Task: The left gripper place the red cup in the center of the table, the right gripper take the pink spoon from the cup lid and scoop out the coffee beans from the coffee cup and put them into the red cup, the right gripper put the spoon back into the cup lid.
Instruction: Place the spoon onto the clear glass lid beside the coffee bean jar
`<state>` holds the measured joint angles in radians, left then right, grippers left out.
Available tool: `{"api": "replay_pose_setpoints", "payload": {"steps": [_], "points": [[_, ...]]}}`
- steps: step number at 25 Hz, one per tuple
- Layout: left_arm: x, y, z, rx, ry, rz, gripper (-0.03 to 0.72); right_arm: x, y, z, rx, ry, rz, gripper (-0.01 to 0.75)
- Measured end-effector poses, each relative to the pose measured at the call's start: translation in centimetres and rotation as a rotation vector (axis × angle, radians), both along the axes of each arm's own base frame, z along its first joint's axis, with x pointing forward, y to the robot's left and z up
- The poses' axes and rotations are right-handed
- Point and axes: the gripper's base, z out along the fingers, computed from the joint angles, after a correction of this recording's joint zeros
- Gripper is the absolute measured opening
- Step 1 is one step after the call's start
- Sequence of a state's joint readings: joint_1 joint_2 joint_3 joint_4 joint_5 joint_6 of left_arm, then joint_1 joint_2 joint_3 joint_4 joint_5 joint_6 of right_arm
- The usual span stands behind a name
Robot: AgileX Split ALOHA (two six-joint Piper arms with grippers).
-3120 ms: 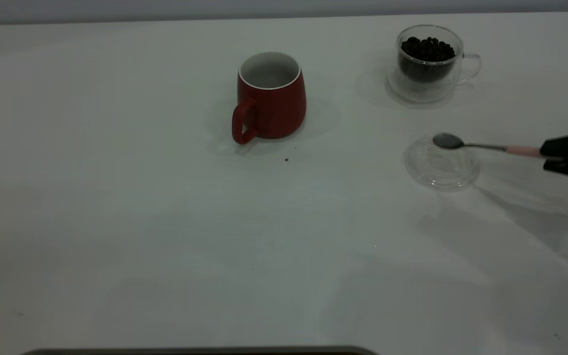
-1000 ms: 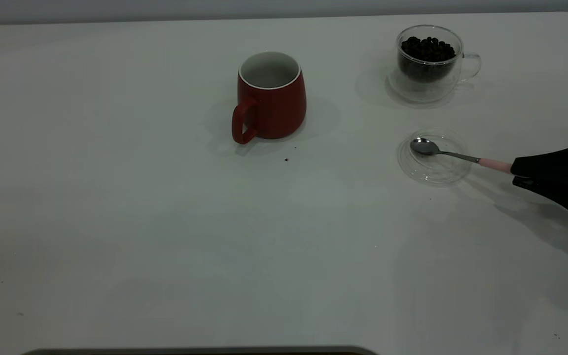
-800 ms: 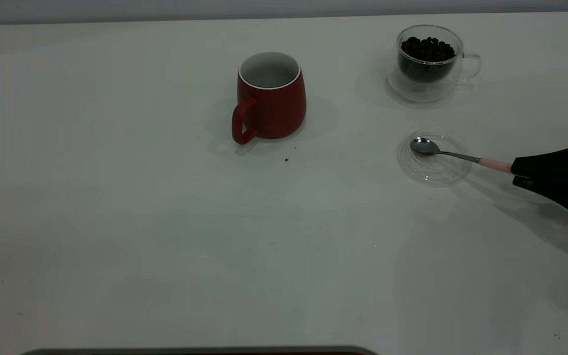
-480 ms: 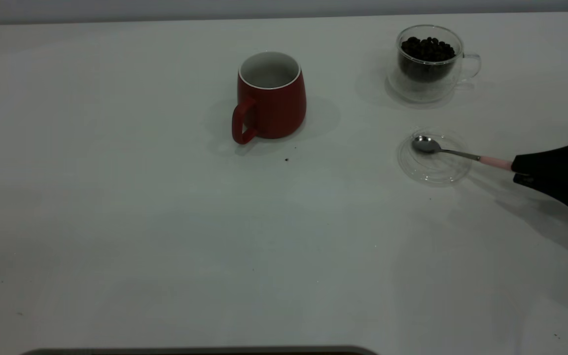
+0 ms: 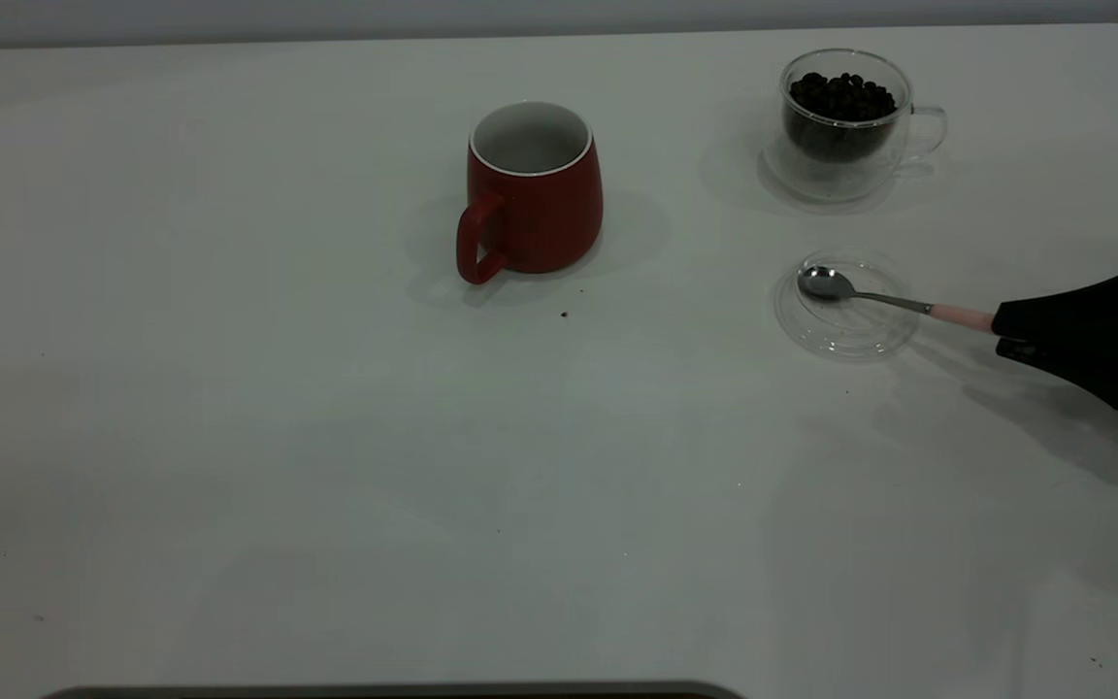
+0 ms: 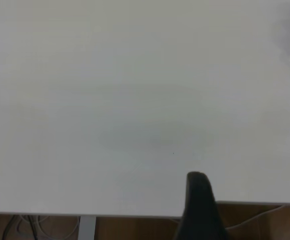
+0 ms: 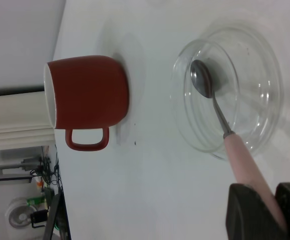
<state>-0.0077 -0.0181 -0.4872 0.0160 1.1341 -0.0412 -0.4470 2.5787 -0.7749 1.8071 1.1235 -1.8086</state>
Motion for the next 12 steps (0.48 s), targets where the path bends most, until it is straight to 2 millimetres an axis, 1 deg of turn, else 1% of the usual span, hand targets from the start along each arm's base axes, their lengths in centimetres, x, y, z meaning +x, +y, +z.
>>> {"api": "replay_pose_setpoints", "payload": {"steps": [3,6,12], "points": [[0.0,0.0,0.0,-0.001,0.0,0.001,0.588,0.0,0.0,0.0,0.0,0.0,0.0,0.113],[0.0,0.0,0.0,-0.001,0.0,0.001,0.588,0.0,0.0,0.0,0.0,0.0,0.0,0.141],[0.0,0.0,0.0,-0.001,0.0,0.001,0.588,0.0,0.0,0.0,0.0,0.0,0.0,0.296]]}}
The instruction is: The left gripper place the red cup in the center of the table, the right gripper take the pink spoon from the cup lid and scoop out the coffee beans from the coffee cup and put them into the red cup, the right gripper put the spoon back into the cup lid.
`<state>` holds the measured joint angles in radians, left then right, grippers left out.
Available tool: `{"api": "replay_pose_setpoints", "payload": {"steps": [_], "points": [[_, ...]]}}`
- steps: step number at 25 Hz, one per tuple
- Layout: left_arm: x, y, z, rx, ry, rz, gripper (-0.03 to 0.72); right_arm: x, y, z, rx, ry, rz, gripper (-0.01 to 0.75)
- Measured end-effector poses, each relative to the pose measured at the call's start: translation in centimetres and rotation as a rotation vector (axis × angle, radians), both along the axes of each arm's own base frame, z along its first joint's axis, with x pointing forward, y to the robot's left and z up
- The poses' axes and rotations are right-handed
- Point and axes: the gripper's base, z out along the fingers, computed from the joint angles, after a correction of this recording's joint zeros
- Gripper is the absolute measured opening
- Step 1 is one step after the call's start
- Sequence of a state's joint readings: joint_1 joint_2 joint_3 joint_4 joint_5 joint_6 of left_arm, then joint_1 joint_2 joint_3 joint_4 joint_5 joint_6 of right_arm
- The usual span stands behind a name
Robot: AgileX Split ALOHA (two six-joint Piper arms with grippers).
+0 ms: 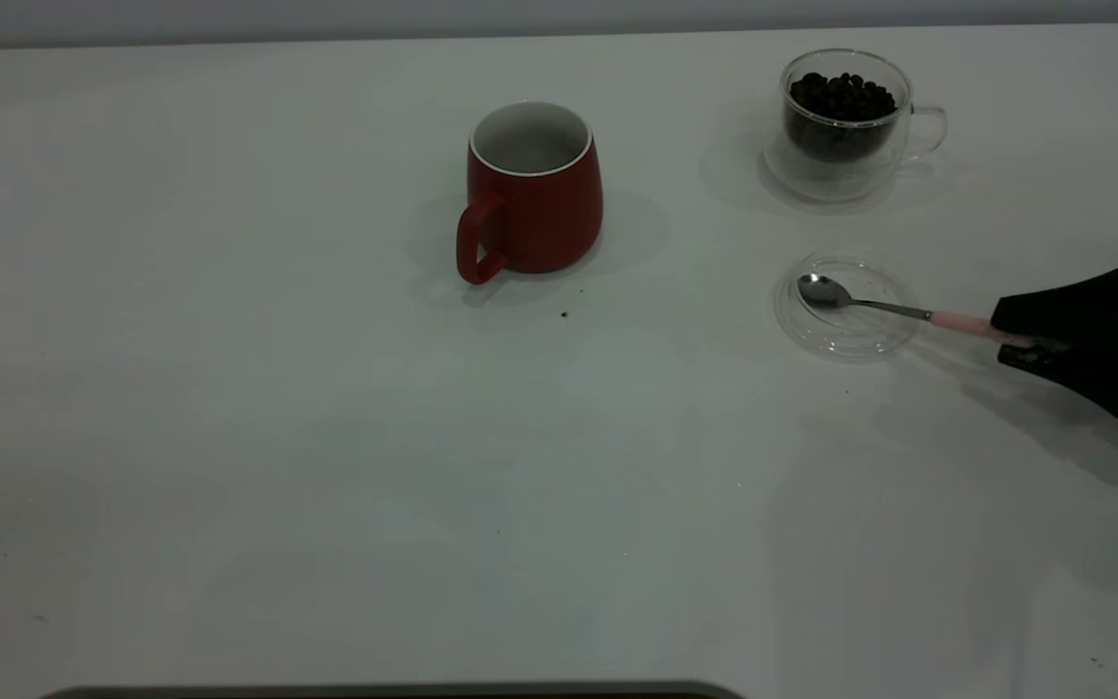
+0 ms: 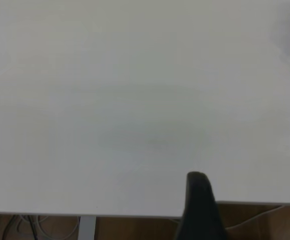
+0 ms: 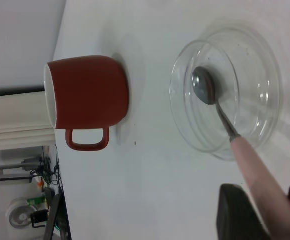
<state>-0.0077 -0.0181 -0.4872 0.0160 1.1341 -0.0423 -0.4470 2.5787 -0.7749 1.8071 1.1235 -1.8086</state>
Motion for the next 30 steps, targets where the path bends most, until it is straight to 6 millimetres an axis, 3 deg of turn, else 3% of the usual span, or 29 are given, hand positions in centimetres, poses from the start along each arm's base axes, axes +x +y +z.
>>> {"api": "replay_pose_setpoints", "payload": {"steps": [10,17,24,30], "points": [[0.0,0.0,0.0,0.0,0.0,0.0,0.588,-0.1,-0.1,-0.2,-0.018,0.015,0.003,0.452],[0.0,0.0,0.0,0.0,0.0,0.0,0.588,-0.6,-1.1,0.8,-0.031,0.051,-0.048,0.489],[0.0,0.0,0.0,0.0,0.0,0.0,0.588,-2.4,-2.6,6.2,-0.112,0.169,-0.096,0.491],[0.0,0.0,0.0,0.002,0.0,-0.002,0.588,-2.8,-2.3,13.8,-0.269,0.217,0.022,0.491]]}}
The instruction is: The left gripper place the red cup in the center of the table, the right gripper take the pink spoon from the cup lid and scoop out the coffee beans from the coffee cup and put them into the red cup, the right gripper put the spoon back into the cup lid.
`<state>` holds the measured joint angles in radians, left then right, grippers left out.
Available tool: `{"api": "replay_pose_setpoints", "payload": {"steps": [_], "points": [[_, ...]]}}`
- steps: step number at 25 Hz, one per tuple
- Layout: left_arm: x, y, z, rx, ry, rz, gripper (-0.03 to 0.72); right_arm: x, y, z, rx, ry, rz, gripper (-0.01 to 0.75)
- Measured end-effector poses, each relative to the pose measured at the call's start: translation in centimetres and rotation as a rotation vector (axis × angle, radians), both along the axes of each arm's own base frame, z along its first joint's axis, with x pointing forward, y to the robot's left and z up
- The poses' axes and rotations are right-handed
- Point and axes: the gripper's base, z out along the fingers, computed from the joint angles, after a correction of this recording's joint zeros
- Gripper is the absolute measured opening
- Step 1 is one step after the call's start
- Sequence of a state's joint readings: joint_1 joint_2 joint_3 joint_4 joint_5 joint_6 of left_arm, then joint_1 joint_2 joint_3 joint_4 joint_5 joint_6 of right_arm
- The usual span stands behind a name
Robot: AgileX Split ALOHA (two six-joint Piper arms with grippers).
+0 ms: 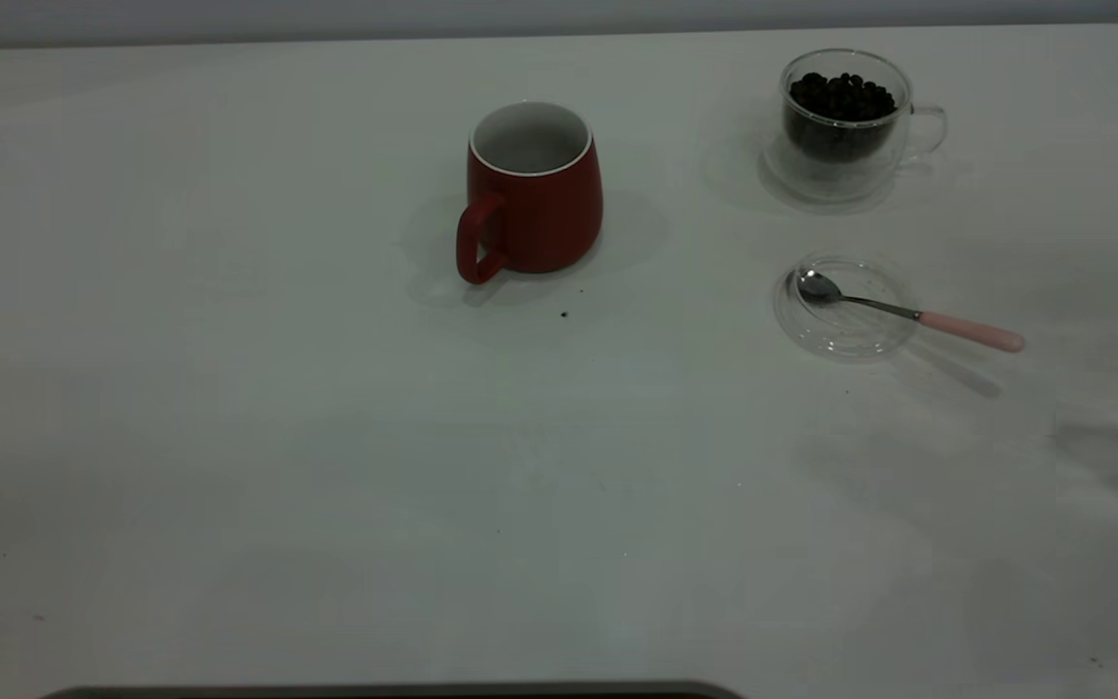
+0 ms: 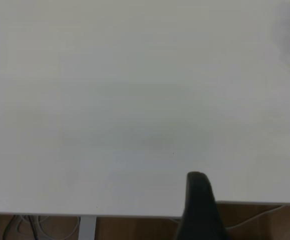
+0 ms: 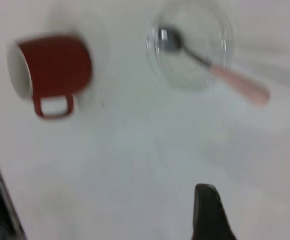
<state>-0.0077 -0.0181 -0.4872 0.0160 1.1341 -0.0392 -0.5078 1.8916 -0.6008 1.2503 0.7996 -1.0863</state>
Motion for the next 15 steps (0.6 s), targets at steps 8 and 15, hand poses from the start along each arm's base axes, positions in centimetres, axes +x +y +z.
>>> {"api": "replay_pose_setpoints", "payload": {"steps": [8,15], "points": [[0.0,0.0,0.0,-0.001,0.0,0.001,0.588,-4.8,2.3,10.8,-0.33,-0.007,0.184,0.491],[0.0,0.0,0.0,-0.001,0.0,0.001,0.588,-9.7,4.0,16.8,-0.565,-0.164,0.236,0.489]]}}
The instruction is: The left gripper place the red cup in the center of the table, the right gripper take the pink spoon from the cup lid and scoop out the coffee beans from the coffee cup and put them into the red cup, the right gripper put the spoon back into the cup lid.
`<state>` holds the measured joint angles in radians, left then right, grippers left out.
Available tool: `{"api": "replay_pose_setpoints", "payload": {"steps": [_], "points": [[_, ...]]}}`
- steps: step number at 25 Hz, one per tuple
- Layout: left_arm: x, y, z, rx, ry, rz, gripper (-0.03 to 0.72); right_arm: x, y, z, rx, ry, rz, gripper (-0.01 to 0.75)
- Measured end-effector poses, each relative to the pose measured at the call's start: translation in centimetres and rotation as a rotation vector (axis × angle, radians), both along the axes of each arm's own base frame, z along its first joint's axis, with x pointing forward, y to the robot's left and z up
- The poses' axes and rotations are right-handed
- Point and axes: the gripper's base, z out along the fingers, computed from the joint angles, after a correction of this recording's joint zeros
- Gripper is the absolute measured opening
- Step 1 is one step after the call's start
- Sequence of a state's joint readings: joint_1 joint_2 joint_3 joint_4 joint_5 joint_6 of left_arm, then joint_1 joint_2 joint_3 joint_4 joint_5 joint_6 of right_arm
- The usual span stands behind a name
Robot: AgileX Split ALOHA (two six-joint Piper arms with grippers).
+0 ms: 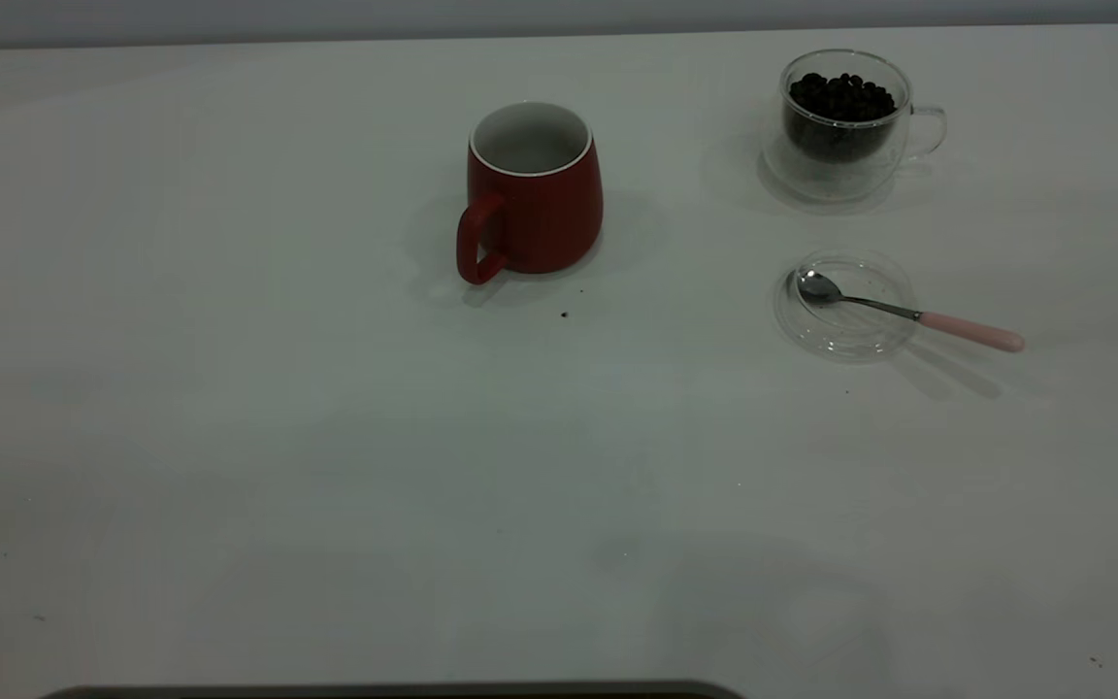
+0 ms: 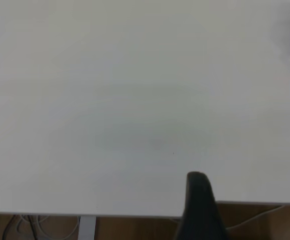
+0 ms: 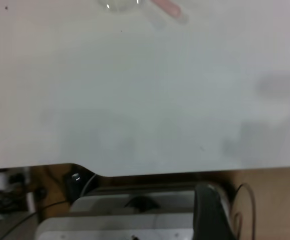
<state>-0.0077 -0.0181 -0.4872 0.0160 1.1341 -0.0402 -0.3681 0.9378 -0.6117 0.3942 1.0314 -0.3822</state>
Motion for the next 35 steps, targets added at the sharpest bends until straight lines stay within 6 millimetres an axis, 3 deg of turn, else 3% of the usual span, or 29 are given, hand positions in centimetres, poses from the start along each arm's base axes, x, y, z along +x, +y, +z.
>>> {"api": "replay_pose_setpoints", "payload": {"steps": [8,14,18,24,28,35], "points": [[0.0,0.0,0.0,0.0,0.0,0.0,0.588,-2.5,3.5,2.0,-0.094,-0.14,0.264,0.489],[0.0,0.0,0.0,-0.001,0.0,0.001,0.588,-4.7,5.0,3.1,-0.125,-0.245,0.38,0.489],[0.0,0.0,0.0,-0.001,0.0,0.001,0.588,-7.2,4.6,3.6,-0.182,-0.299,0.378,0.489],[0.0,0.0,0.0,-0.002,0.0,0.001,0.588,-10.4,3.8,2.5,-0.209,-0.371,0.325,0.489],[0.0,0.0,0.0,-0.002,0.0,0.001,0.588,-11.9,3.5,1.3,-0.211,-0.425,0.315,0.489],[0.0,0.0,0.0,-0.002,0.0,0.001,0.588,-13.0,3.2,0.9,-0.227,-0.496,0.3,0.489]]}}
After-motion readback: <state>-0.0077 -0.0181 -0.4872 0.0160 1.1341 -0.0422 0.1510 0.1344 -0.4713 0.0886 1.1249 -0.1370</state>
